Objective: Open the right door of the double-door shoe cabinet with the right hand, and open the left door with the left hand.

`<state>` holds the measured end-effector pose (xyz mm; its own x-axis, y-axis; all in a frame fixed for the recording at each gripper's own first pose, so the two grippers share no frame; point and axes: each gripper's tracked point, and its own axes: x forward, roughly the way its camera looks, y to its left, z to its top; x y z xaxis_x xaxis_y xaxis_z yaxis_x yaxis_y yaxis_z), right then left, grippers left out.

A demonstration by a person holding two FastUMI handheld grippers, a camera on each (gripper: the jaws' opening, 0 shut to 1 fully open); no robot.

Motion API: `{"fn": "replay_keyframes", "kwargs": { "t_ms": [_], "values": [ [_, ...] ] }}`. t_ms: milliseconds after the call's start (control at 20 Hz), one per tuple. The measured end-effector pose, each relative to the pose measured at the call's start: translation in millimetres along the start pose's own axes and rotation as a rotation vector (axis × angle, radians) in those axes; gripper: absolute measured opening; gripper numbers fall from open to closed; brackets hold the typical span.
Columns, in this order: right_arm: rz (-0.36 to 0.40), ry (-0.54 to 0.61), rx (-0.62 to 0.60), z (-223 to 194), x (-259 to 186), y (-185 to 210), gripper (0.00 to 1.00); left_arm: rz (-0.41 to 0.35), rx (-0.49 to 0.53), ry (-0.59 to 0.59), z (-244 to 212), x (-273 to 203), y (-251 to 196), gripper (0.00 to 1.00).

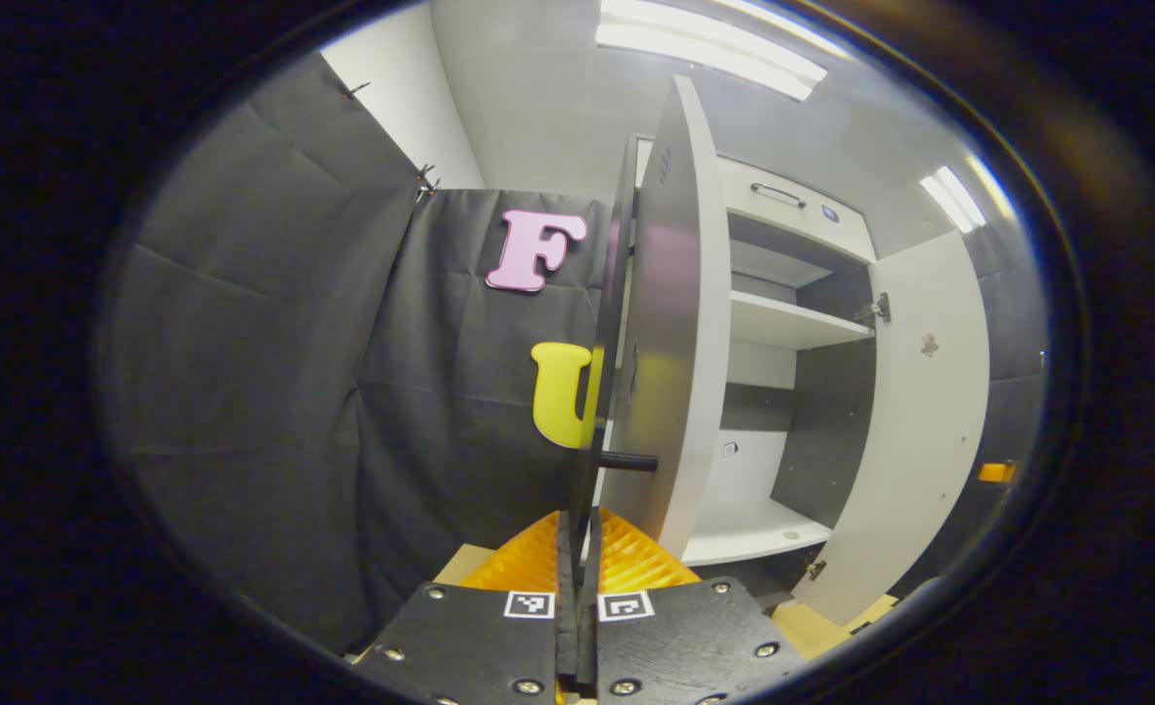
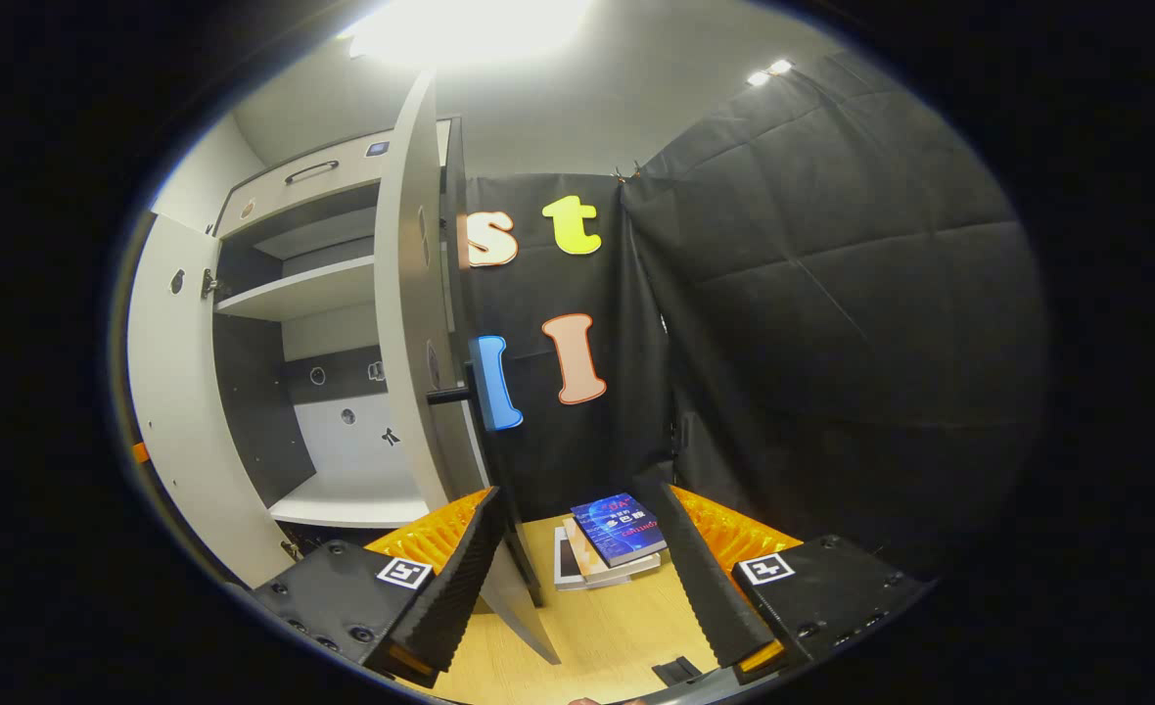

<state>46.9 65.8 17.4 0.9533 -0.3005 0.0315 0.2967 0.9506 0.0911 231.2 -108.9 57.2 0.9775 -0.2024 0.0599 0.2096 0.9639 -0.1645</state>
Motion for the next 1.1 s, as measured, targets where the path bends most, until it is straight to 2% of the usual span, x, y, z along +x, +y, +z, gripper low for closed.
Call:
{"fn": "replay_keyframes", "kwargs": {
  "t_ms": [150, 200, 250, 400, 450, 600, 650, 700, 850, 1000, 1100],
  "values": [
    [0.015, -0.003, 0.003, 1, 1, 7, 0.92, 0.052, 0.037, -0.027, 7, -10, 12, 0.01],
    [0.017, -0.005, 0.002, 2, 1, 8, 0.98, 0.057, 0.034, -0.033, 10, -15, 13, 0.01],
    [0.021, -0.009, 0.001, 4, 1, 9, 0.92, 0.061, 0.030, -0.042, 14, -22, 12, 0.01],
    [0.058, -0.016, 0.006, 10, 1, 22, 0.92, 0.076, 0.042, -0.059, 29, -46, 7, 0.01],
    [0.072, -0.019, 0.003, 11, -1, 27, 0.98, 0.087, 0.054, -0.067, 33, -50, 3, 0.01],
    [0.097, -0.032, -0.022, 16, -4, 40, 0.98, 0.117, 0.085, -0.094, 40, -60, -9, 0.04],
    [0.112, -0.034, -0.014, 16, -6, 46, 0.98, 0.117, 0.097, -0.105, 39, -66, -13, 0.09],
    [0.133, -0.039, 0.000, 19, -9, 53, 0.98, 0.121, 0.107, -0.119, 40, -71, -17, 0.28],
    [0.152, -0.061, 0.011, 23, -20, 59, 0.98, 0.137, 0.111, -0.114, 23, -86, -26, 0.62],
    [0.167, -0.040, 0.016, 8, -26, 65, 0.98, 0.151, 0.087, -0.104, -1, -91, -36, 0.95],
    [0.156, -0.032, 0.018, 0, -29, 63, 0.98, 0.163, 0.083, -0.112, -12, -98, -41, 0.95]
  ]
}}
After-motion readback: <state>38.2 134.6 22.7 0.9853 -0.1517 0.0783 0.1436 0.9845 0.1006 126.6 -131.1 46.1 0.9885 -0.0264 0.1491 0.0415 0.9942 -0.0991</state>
